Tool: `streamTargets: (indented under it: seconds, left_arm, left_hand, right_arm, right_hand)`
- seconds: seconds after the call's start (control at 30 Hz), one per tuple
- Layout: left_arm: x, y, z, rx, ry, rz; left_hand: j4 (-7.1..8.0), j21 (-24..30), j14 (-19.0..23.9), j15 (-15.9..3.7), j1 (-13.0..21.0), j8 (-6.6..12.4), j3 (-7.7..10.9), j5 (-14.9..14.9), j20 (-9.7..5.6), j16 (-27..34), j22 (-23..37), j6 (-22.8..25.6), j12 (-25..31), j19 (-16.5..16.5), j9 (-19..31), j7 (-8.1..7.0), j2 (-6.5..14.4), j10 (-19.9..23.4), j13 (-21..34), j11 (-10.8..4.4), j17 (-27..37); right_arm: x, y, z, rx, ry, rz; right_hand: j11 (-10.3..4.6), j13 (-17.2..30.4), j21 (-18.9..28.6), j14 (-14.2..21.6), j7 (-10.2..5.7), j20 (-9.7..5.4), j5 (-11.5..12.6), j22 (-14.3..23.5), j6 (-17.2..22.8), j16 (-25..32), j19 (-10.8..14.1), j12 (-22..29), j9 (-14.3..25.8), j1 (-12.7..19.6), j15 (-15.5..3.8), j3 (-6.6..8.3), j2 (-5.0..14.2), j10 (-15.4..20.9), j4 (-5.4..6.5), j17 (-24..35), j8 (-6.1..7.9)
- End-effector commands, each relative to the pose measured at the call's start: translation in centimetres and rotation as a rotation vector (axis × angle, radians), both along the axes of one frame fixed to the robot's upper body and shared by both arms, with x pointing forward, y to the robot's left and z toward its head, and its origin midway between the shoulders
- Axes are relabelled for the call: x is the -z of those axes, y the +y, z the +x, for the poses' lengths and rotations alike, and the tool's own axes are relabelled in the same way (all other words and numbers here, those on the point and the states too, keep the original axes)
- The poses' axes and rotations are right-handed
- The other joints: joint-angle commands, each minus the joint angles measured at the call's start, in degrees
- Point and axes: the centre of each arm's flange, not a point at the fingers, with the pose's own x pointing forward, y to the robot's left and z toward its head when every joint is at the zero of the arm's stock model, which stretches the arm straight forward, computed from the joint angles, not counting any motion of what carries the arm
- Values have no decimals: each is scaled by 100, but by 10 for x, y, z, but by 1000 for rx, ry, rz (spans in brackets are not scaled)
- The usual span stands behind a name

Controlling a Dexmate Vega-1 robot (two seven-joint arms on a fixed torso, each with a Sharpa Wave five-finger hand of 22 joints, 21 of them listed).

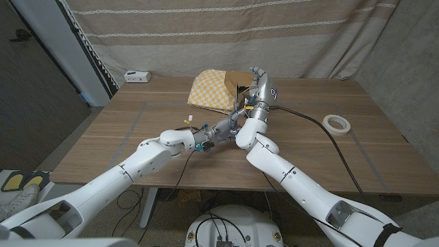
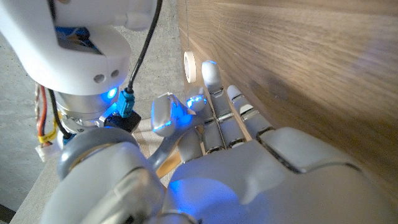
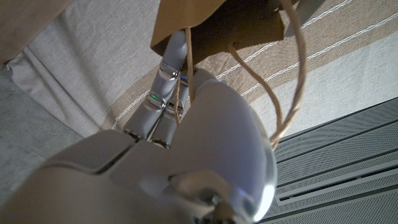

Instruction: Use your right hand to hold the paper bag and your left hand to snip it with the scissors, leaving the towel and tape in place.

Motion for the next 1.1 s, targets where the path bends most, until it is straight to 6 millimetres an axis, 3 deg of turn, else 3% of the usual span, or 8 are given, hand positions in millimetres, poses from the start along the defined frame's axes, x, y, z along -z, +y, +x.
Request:
streamTargets:
  seconds: [0.03,0.37,0.4,1.1]
  left_arm:
    - [0,2,-1,-8,-4,-3]
    - [-1,5,0,-12,-3,-9]
    - [-1,5,0,-9,-2,-8]
    - [-1,0,2,-2,-4,-2]
  left_hand:
    - [208,-4,3,-374,59,377,-187,53,18,38,14,-160,11,54,54,463,26,63,43,-46,-3]
    - [243,-10,-8,-373,60,360,-192,61,18,56,15,-166,15,56,15,474,18,71,37,-67,1]
    - [251,-13,-9,-386,61,424,-192,63,22,58,15,-162,13,50,94,454,15,78,28,-61,-1]
    - [321,-21,-28,-372,75,332,-190,75,18,88,17,-167,32,53,-16,474,10,54,60,-48,-6]
  right_arm:
    - [1,-2,-1,4,1,3]
    - [1,-6,0,16,2,8]
    - [1,-6,0,16,3,9]
    - [5,-12,1,35,25,7]
  right_hand:
    - [24,20,-15,-5,2,-650,34,3,-36,25,-25,-12,12,13,-636,71,50,-8,-27,-1,13]
    - [13,19,-14,-8,-9,-650,49,4,-27,36,-20,-3,9,10,-644,74,52,3,-27,1,23]
    - [7,19,-14,-5,-8,-650,51,4,-28,40,-19,-4,9,9,-645,73,52,0,-26,3,23]
    - [25,17,-8,2,6,-649,68,6,9,62,-6,25,5,-1,-646,75,42,53,-31,1,46]
